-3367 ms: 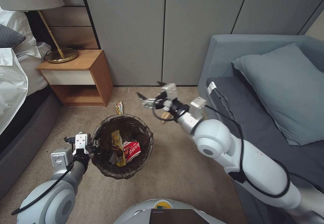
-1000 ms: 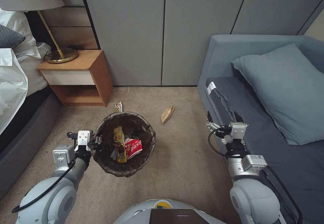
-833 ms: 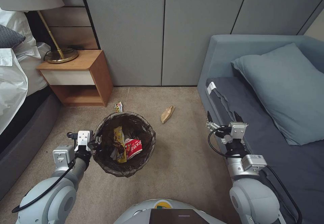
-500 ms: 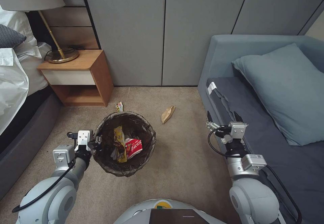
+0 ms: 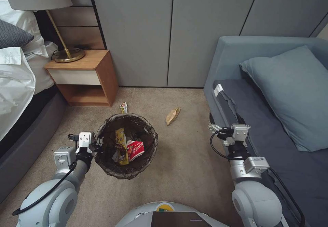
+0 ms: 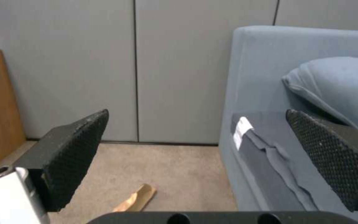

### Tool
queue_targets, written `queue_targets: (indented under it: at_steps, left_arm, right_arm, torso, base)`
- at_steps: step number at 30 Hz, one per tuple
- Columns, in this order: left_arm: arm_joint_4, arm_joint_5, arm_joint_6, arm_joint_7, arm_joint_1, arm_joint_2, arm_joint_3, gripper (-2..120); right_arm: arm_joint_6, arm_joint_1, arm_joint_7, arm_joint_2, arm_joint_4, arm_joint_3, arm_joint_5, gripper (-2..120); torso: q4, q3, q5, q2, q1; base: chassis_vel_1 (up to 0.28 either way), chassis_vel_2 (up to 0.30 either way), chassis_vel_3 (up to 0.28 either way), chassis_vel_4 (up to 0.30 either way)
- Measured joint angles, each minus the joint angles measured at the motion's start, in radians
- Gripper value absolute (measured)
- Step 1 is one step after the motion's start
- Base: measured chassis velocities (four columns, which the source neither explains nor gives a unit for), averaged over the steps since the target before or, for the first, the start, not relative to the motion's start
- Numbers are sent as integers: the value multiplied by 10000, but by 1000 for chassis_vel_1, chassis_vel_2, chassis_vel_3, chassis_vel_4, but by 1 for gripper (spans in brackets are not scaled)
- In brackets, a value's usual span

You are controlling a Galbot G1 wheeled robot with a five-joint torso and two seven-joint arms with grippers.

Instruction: Pick up the trash bin, then pick up the garbage from the floor and place it into the trash bin.

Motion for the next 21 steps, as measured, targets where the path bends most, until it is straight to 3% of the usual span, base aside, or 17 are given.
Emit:
queue_targets:
  at_steps: [21]
  left_arm:
    - [0, 15, -201, 110, -91, 36, -15, 2]
  right_arm:
    - [-170, 77, -70, 96, -118, 24, -57, 100]
  torso:
    - [0, 0, 0, 0, 1]
  base:
    - [0, 0, 0, 0]
